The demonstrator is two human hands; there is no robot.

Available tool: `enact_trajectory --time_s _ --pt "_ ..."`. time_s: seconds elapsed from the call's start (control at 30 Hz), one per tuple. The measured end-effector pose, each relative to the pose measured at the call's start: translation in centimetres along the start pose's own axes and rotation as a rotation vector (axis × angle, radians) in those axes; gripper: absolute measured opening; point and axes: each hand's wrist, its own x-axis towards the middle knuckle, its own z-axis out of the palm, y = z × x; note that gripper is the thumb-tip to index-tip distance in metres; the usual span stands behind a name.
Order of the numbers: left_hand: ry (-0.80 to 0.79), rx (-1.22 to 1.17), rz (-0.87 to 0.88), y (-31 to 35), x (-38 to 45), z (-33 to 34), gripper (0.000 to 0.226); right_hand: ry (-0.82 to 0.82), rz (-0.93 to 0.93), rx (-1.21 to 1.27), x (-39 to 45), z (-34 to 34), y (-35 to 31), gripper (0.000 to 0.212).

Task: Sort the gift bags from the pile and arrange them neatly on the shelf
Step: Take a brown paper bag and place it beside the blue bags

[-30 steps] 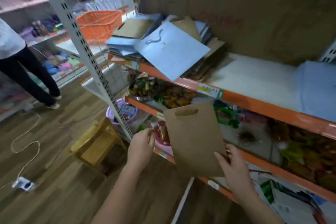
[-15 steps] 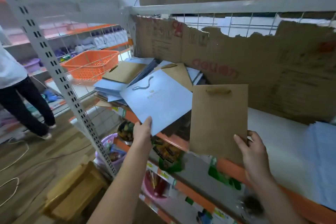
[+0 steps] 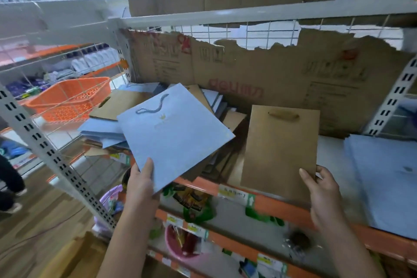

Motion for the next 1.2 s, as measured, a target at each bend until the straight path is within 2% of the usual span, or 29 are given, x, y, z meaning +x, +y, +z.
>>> enact_trajectory --time_s 0.17,0.3,0.37,0.4,0.5,0.53,0.6,0.63,0.77,0.87,0.97,1.07,1.2 --pt "-0.226 0.063 -0.009 -1.4 -2.8 1.1 0.037 0.102 0.018 0.02 -3.0 -5.4 -0.9 0.016" --pt "-0.363 0.115 -0.053 -3.5 -5.2 4.5 0.031 0.188 0.021 0.037 -5.3 -11.3 -2.6 0.012" --pt "-0.443 0.152 -0.081 -4.9 -7.1 6.8 0.026 0.266 0.021 0.02 -6.4 -14.9 -3.2 0.017" --pt "-0.475 0.175 -0.094 -5.6 -8.2 8.1 0.025 0.299 0.023 0.021 -6.8 -16.9 -3.5 0.024" --pt "-0.567 0.299 -0.093 -7.9 -11.9 12.4 0.038 0.409 0.012 -0.003 -7.5 -23.6 -3.7 0.082" --pt "-0.597 0.356 -0.071 -8.7 -13.3 13.8 0.037 0.446 0.018 -0.002 -7.5 -26.1 -3.5 0.079" --pt "-0.639 0.381 -0.054 -10.1 -16.3 16.7 0.021 0.507 0.032 0.0 -7.7 -30.7 -3.6 0.049" --pt "-0.655 0.379 -0.065 -11.0 -17.8 18.3 0.016 0.54 0.036 -0.014 -7.7 -33.1 -3.6 0.042" --pt "-0.697 0.411 -0.088 -14.7 -23.6 24.2 0.014 0.63 0.046 -0.047 -7.7 -41.9 -4.2 0.025" --pt "-0.704 0.449 -0.063 -17.7 -27.8 28.7 0.012 0.674 0.059 -0.034 -7.3 -48.6 -4.6 0.025" --pt "-0.689 0.527 0.014 -19.6 -31.7 33.2 0.021 0.68 0.088 -0.034 -6.2 -54.3 -4.8 0.03" --pt "-0.669 0.596 0.086 -21.1 -33.8 36.9 0.036 0.662 0.092 -0.045 -4.5 -58.2 -4.8 0.029" --pt "-0.636 0.716 0.155 -22.7 -34.7 41.0 0.04 0.606 0.086 -0.064 -1.4 -61.2 -4.8 0.028"
